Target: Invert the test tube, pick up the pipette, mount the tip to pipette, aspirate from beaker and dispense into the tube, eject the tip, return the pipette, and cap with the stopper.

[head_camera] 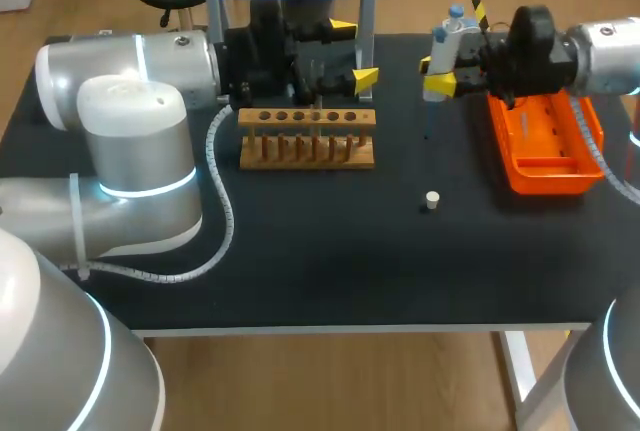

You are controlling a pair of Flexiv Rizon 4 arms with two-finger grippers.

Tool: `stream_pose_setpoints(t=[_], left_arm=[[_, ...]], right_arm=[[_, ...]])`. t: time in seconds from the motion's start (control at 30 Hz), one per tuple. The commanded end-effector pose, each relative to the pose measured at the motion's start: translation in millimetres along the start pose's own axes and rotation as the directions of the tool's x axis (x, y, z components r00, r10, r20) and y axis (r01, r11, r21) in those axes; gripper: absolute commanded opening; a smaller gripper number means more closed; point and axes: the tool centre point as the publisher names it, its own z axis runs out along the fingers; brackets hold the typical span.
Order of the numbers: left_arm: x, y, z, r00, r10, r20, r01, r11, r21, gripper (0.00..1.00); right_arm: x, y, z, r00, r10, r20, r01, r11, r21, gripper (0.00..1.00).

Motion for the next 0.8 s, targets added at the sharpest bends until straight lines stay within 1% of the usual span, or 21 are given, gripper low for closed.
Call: stream_pose_setpoints(t=[0.03,0.47,0.8], left_arm=[[0.4,0.9,2,1.000,0.001,0.004,-0.001,1.000,0.002,1.00],[0.4,0.9,2,1.000,0.001,0.004,-0.001,1.000,0.002,1.00],[0.4,0.9,2,1.000,0.001,0.004,-0.001,1.000,0.002,1.00]], right_arm=[[-11,-4,17,1.000,-0.001,-0.031,0.001,1.000,0.003,0.00],[-17,-17,47,0.998,0.008,-0.068,-0.007,1.000,0.017,0.00],[-19,-17,66,0.997,0.019,-0.081,-0.018,1.000,0.017,0.00]])
